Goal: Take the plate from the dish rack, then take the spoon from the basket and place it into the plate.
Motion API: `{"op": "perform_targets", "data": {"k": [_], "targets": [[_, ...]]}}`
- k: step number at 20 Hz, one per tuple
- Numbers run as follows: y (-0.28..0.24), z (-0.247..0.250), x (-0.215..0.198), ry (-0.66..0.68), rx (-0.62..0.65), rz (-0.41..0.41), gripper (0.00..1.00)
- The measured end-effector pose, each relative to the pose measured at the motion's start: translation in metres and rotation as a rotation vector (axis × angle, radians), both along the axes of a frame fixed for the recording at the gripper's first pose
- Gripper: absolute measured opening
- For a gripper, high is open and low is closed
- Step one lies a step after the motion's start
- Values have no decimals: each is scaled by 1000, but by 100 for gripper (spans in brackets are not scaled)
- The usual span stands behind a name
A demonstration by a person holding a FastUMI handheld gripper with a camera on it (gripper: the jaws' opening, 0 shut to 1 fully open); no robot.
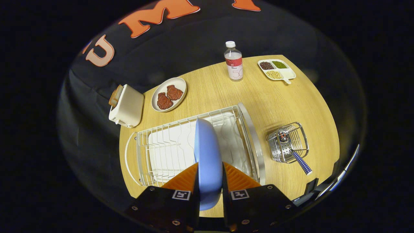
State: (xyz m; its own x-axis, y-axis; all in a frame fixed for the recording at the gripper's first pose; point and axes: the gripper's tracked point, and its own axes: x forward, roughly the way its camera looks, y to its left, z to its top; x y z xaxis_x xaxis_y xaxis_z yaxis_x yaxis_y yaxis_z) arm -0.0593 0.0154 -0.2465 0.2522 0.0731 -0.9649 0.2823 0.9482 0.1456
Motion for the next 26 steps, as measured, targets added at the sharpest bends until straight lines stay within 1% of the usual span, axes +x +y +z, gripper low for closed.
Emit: {"op": "perform_targets", "data": {"k": [2, 4, 6, 8, 10, 11, 13, 14, 17, 19, 21, 24, 26], "targets": [[3, 0, 4, 1, -13, -15, 30], [4, 1, 11, -1, -51, 9, 31], [4, 1, 21, -6, -116, 38, 30], [-2, 1, 34, -25, -224, 97, 30], [-2, 3, 47, -44, -298, 165, 24], [-4, 4, 51, -47, -337, 193, 24], [-11, 4, 61, -64, -411, 234, 20], [-11, 5, 61, -58, -428, 251, 17], [-8, 10, 67, -75, -513, 313, 16], [-2, 18, 78, -117, -604, 400, 15], [7, 27, 85, -137, -670, 447, 15], [9, 44, 90, -168, -727, 458, 15], [4, 57, 87, -180, -731, 438, 15]]}}
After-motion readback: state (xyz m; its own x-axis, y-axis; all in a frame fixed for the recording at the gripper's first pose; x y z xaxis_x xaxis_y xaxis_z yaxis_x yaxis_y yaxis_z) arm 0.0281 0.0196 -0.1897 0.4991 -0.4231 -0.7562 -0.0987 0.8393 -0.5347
